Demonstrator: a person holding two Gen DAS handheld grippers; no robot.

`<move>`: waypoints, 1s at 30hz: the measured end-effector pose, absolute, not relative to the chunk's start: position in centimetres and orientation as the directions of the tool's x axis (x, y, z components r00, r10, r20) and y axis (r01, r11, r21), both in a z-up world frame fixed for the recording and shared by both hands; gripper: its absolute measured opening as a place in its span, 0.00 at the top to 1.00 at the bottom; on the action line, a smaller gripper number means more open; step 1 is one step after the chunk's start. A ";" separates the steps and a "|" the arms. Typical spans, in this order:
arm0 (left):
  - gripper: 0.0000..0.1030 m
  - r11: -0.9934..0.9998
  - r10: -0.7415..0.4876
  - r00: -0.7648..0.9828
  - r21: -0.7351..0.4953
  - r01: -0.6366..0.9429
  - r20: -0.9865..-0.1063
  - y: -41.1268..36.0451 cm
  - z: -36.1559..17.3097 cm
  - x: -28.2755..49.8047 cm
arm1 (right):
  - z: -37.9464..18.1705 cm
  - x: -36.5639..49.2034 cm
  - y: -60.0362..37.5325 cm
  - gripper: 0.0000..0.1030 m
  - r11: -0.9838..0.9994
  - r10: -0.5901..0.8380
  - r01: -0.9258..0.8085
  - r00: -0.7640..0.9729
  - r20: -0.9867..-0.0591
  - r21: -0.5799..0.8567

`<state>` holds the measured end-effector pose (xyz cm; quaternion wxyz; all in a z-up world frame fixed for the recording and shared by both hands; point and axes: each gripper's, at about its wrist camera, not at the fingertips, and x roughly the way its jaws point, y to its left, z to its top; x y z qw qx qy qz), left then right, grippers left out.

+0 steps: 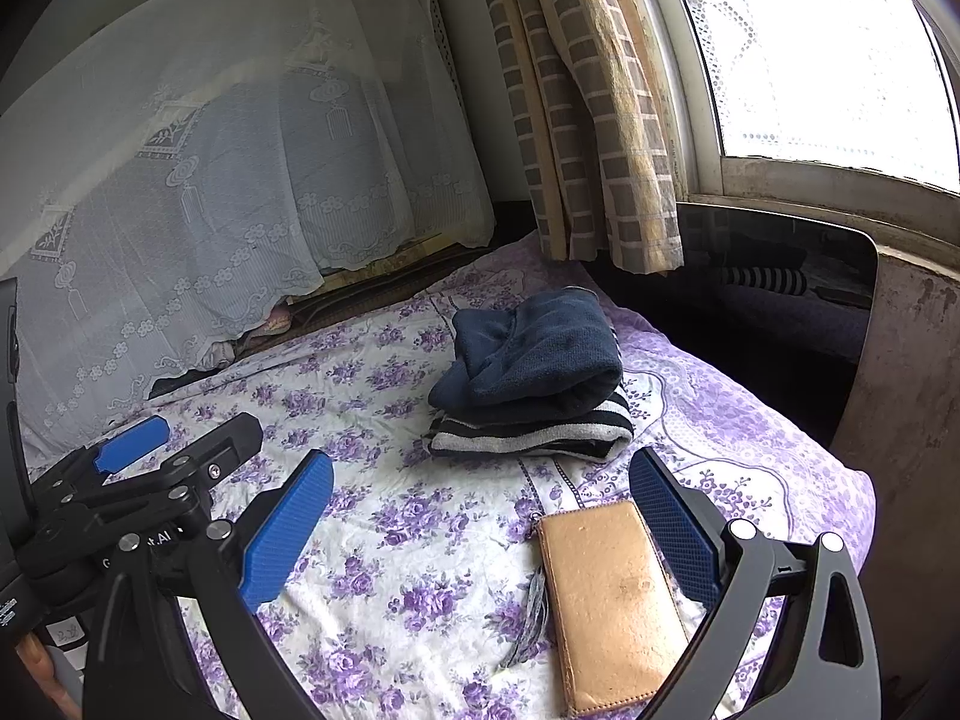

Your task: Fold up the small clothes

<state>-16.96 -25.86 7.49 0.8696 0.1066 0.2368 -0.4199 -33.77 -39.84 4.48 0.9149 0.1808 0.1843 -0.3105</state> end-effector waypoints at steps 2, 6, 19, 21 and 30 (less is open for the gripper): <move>0.05 0.624 -0.680 0.534 -0.015 0.781 -0.502 -25.9 7.5 -17.0 | 4.5 -33.8 -39.8 0.04 0.742 -0.501 0.634 0.740 -0.449 0.217; 0.05 0.624 -0.681 0.534 -0.015 0.782 -0.501 -25.8 7.5 -16.9 | 4.5 -33.8 -39.8 0.04 0.742 -0.501 0.634 0.740 -0.450 0.217; 0.05 0.624 -0.680 0.535 -0.014 0.781 -0.502 -25.9 7.5 -17.1 | 4.5 -33.8 -39.8 0.04 0.741 -0.503 0.636 0.738 -0.450 0.217; 0.05 0.624 -0.680 0.535 -0.014 0.781 -0.502 -25.9 7.5 -17.1 | 4.5 -33.8 -39.8 0.04 0.741 -0.501 0.635 0.739 -0.450 0.218; 0.05 0.623 -0.680 0.532 -0.015 0.782 -0.505 -25.9 7.5 -17.2 | 4.5 -33.8 -39.8 0.04 0.741 -0.501 0.635 0.739 -0.450 0.219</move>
